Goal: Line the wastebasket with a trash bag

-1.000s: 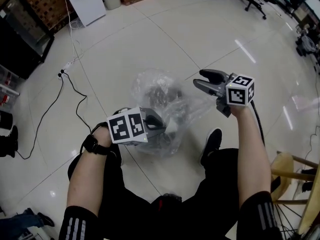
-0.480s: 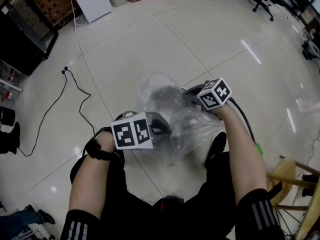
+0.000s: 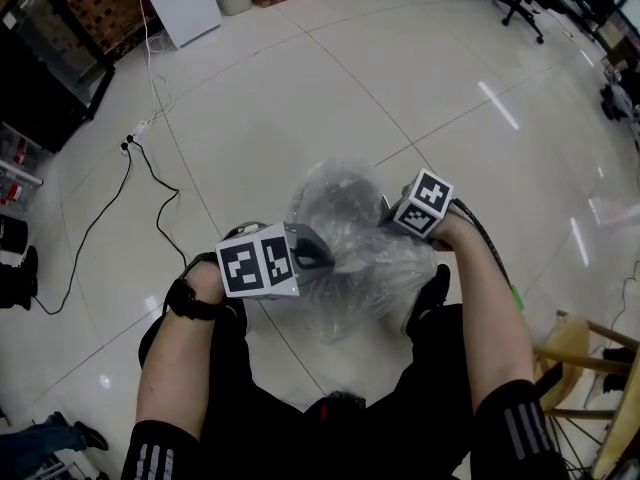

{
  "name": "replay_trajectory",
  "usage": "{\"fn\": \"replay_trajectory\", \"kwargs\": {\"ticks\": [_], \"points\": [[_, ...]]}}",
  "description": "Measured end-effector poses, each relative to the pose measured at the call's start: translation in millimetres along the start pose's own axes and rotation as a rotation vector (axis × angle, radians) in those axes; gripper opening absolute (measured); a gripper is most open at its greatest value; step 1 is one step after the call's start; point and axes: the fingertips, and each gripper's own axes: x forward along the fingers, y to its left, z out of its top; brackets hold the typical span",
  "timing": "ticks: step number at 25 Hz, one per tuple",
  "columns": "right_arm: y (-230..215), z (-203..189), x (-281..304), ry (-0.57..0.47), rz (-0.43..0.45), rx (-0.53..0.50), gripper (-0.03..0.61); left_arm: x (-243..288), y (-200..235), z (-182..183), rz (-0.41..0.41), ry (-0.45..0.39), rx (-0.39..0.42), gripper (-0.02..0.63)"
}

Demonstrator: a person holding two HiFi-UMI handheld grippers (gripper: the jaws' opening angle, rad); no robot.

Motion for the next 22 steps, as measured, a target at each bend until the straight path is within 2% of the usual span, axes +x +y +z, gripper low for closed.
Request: {"fn": "replay_trajectory", "kwargs": {"ticks": [3, 5, 6, 8, 11, 13, 17, 22], "points": [[-1.4, -1.6, -6.9, -0.008, 0.004, 0.0, 0.029, -4.2, 0.5, 0.4, -0.009, -0.003, -0.005, -0.006], [-3.8, -2.2, -20.9, -0.019, -0.001, -0.009, 0.112, -6.0, -1.9, 2.9, -0.023, -0.012, -0.003, -0.006], [-4.9, -2.5, -30.0, -0.023, -0.009, -0.022, 0.13, -6.6, -3.7, 4.1, -0.029, -0.016, 0.001, -0.006], [-11.5, 2.8, -50.3, -0.052, -0.059, -0.063, 0.201, -7.4, -6.6, 5.2, -0.04, -0.02, 0.007, -0.006], [-25.7, 32.4, -81.8, -0.182, -0.183, -0.125, 0.24, -7.7, -8.9, 4.2, -0.048, -0.018, 0.011, -0.006], [-28.0, 50.5, -97.9, -0.236, -0.243, -0.166, 0.256, -7.4, -10.0, 4.7, -0.05, -0.018, 0.012, -0.006], [-27.6, 78.0, -115.6, -0.246, -0.339, -0.25, 0.265, -6.8, -15.7, 4.9, -0.073, -0.023, 0.019, -0.006], [-12.4, 118.5, -130.3, -0.327, -0.376, -0.317, 0.275, -1.4, -23.3, 7.3, -0.102, -0.029, 0.027, -0.006]]}}
